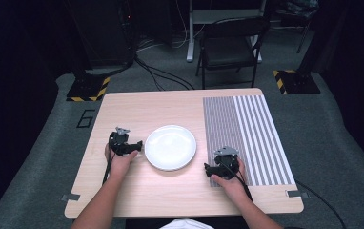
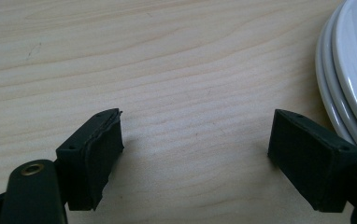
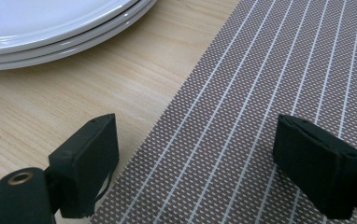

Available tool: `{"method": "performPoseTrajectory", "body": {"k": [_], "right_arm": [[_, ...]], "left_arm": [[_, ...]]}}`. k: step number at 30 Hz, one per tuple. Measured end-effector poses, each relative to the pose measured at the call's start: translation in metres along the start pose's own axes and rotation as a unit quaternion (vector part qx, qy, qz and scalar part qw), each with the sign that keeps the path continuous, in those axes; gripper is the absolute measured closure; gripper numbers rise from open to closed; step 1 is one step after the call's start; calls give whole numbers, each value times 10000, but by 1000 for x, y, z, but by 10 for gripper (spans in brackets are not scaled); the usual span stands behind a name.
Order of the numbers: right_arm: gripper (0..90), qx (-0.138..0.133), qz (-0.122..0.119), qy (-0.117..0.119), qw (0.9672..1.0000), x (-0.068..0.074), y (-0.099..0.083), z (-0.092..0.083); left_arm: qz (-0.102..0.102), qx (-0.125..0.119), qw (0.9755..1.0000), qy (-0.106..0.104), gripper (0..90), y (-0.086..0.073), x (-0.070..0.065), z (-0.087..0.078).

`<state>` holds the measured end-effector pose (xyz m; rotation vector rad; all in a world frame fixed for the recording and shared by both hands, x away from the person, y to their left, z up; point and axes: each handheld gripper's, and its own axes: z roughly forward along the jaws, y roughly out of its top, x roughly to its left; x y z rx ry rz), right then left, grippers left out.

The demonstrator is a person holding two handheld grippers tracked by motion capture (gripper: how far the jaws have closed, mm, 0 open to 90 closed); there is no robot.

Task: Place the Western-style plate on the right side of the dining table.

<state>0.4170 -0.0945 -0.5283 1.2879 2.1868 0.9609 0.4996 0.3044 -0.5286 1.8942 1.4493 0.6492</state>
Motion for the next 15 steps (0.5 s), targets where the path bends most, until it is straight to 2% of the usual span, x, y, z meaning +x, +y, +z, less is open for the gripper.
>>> {"method": "performPoseTrajectory", "body": {"k": [15], "right_arm": [[141,8,53,-14,10000,1,0,0]], "left_arm": [[-11,-4,10000,13,176,0,0,0]]}}
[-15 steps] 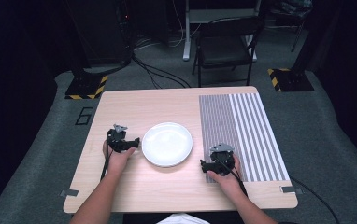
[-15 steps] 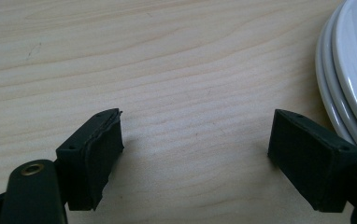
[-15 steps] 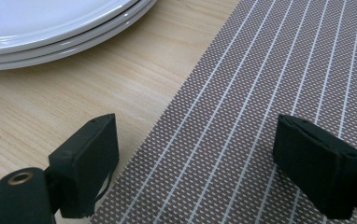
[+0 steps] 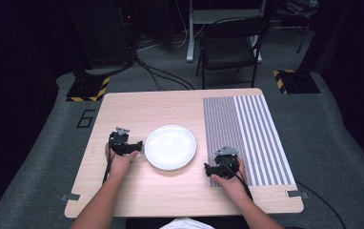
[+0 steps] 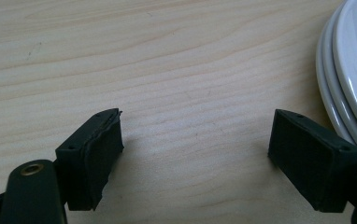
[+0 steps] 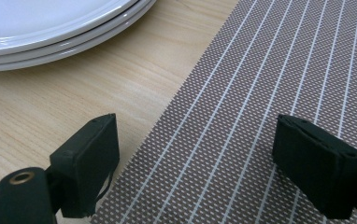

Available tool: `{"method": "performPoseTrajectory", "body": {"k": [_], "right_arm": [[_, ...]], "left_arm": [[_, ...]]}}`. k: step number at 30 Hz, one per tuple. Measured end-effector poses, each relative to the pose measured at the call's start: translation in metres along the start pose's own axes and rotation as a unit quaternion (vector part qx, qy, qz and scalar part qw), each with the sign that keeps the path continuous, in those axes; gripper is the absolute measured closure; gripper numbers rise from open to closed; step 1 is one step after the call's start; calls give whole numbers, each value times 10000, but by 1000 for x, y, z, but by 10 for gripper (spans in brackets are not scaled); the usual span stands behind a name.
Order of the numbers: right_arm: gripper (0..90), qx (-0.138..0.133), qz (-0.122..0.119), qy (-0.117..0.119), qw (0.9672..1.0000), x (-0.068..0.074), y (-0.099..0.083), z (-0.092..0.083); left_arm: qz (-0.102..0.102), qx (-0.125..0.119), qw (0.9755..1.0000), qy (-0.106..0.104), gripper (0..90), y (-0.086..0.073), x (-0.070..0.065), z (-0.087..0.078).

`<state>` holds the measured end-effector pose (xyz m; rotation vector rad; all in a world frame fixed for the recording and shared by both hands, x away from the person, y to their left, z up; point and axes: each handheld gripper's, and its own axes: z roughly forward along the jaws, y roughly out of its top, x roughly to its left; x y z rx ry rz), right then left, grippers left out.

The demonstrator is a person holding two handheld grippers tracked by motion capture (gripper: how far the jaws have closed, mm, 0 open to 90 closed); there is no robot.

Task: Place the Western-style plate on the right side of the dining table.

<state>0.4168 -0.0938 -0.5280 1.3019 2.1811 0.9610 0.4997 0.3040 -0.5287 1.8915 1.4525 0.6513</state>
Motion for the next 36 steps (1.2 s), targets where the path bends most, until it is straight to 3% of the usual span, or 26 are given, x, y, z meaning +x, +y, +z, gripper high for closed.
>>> {"method": "performPoseTrajectory", "body": {"k": [12,21,23,26,36], "right_arm": [[149,-18,6,1,10000,0,0,0],[234,-85,68,-49,9999,-1,0,-1],[314,-100,94,-31,9999,-1,0,-3],[355,-80,31,-56,9999,0,1,-5],[386,-183,239,-64,9995,-3,5,-12]], "left_arm": [[-30,2,10000,35,205,0,0,-1],[-84,-83,9999,9,379,0,0,-3],[-130,-46,9999,-46,422,1,-1,-5],[-213,-108,9996,-138,432,2,-5,-8],[-346,-189,9983,-434,437,20,-22,-23]]}}
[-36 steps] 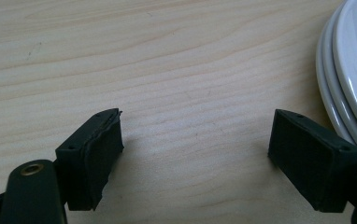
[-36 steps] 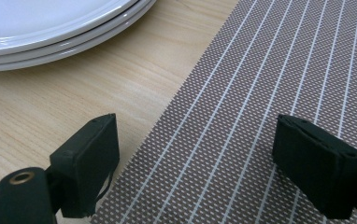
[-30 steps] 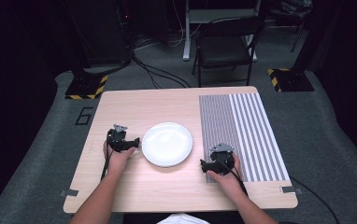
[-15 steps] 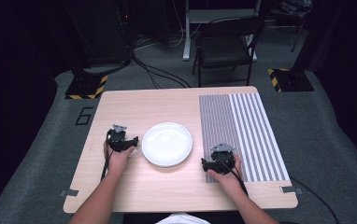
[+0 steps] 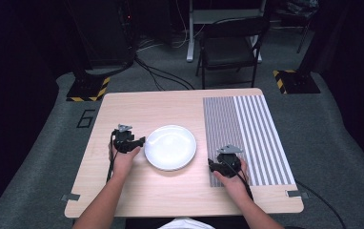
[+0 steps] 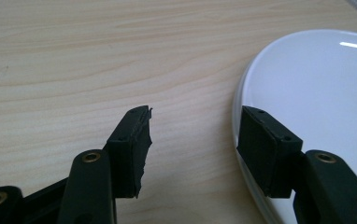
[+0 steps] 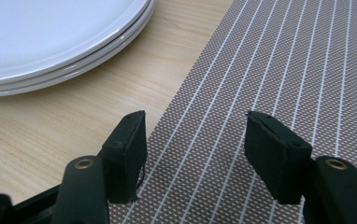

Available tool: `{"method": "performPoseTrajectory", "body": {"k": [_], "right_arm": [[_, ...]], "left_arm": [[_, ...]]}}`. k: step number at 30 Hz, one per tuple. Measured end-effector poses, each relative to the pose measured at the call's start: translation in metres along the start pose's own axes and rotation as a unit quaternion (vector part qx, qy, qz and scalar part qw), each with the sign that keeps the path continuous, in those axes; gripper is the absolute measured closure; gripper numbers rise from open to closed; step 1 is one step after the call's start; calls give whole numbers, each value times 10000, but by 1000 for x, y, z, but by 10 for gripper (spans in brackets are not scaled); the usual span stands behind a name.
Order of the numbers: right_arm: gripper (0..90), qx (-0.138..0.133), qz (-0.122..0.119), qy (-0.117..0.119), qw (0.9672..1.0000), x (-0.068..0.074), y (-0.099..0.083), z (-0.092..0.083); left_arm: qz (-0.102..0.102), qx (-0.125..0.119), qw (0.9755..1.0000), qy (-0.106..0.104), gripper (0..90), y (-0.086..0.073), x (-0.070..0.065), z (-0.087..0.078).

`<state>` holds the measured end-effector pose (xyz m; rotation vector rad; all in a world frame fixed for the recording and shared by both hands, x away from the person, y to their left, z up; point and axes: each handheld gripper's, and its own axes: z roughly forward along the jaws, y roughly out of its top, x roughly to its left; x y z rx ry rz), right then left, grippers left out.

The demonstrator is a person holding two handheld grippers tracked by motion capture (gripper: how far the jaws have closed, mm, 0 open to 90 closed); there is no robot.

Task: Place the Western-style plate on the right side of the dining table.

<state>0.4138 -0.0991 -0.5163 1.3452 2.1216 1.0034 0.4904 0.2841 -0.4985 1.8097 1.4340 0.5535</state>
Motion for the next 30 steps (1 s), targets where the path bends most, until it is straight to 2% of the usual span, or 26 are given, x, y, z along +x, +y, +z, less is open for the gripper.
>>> {"method": "performPoseTrajectory", "body": {"k": [1,4,6,7,8,11,13,15,19,23,25,27,28,30], "right_arm": [[386,0,0,0,10000,0,0,0],[392,-36,-26,-9,10000,-2,2,-2],[400,-86,-17,-18,10000,-5,4,-4],[400,-86,-17,-18,10000,-5,4,-4],[401,-138,-7,-38,9999,-5,6,-6],[399,-159,20,-41,9999,-6,8,-7],[414,-170,55,-24,9998,-4,10,-9],[415,-177,53,15,9998,-4,11,-9],[412,-176,101,24,9998,-3,18,-6],[430,-266,146,99,9995,0,27,1],[460,-275,227,208,9991,0,29,5],[478,-276,249,247,9990,0,30,6],[495,-256,336,394,9983,-1,30,10],[501,-251,370,446,9980,-1,30,11]], "left_arm": [[0,0,10000,0,437,0,0,0],[-228,-47,9997,-40,437,1,-1,-3],[-328,-81,9993,-148,450,2,-3,-4],[-328,-81,9993,-148,463,2,-3,-4],[-333,-101,9990,-287,475,3,-2,-6],[-344,-141,9985,-412,499,2,-3,-8],[-395,-122,9973,-613,524,-1,-2,-9],[-383,-86,9970,-661,528,-1,-1,-9],[-526,-113,9957,-761,559,-3,3,-8],[-689,-43,9928,-982,588,-5,3,-6],[-751,-31,9914,-1071,600,-5,3,-5],[-763,-6,9910,-1103,603,-5,3,-5],[-769,-19,9908,-1117,609,-5,3,-4],[-745,0,9906,-1143,612,-5,2,-4]]}}
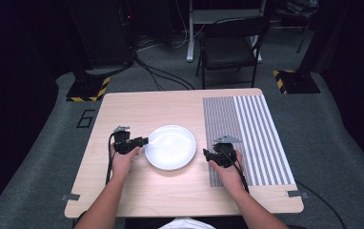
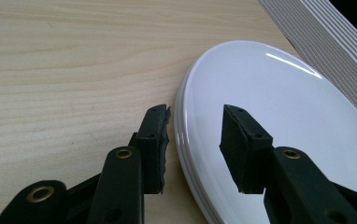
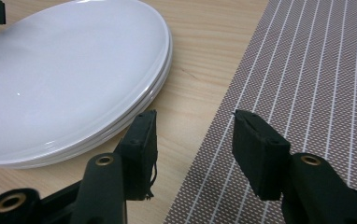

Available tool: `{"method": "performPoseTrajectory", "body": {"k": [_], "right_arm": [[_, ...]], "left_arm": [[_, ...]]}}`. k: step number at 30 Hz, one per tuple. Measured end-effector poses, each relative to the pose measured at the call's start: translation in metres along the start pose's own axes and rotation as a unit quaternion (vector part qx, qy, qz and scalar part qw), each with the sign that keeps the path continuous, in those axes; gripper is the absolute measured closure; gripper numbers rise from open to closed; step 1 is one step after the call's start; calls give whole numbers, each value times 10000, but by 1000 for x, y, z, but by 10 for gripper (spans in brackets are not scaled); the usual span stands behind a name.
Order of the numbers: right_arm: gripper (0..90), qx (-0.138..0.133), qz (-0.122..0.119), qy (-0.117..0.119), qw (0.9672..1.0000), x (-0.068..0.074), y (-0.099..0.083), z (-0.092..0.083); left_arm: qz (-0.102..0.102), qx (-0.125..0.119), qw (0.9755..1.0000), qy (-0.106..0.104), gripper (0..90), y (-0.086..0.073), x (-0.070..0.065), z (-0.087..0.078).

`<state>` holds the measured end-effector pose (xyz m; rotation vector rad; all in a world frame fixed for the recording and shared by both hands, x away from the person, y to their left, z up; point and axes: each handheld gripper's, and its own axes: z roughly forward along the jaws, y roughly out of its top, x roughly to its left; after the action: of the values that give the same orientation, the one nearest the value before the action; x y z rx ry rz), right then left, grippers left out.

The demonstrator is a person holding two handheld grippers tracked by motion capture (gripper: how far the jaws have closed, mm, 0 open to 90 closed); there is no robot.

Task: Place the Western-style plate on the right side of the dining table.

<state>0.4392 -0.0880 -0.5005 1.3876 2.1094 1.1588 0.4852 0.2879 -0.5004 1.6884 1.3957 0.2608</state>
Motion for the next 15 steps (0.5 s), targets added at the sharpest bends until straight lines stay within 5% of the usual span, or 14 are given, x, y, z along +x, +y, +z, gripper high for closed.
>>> {"method": "performPoseTrajectory", "body": {"k": [10,15], "right_arm": [[500,-28,99,17,9999,-3,-2,0],[499,-15,206,49,9998,-6,-3,0]], "left_arm": [[-255,92,9994,-229,613,-3,-3,3],[-198,131,9995,-211,616,-3,-4,2]]}}
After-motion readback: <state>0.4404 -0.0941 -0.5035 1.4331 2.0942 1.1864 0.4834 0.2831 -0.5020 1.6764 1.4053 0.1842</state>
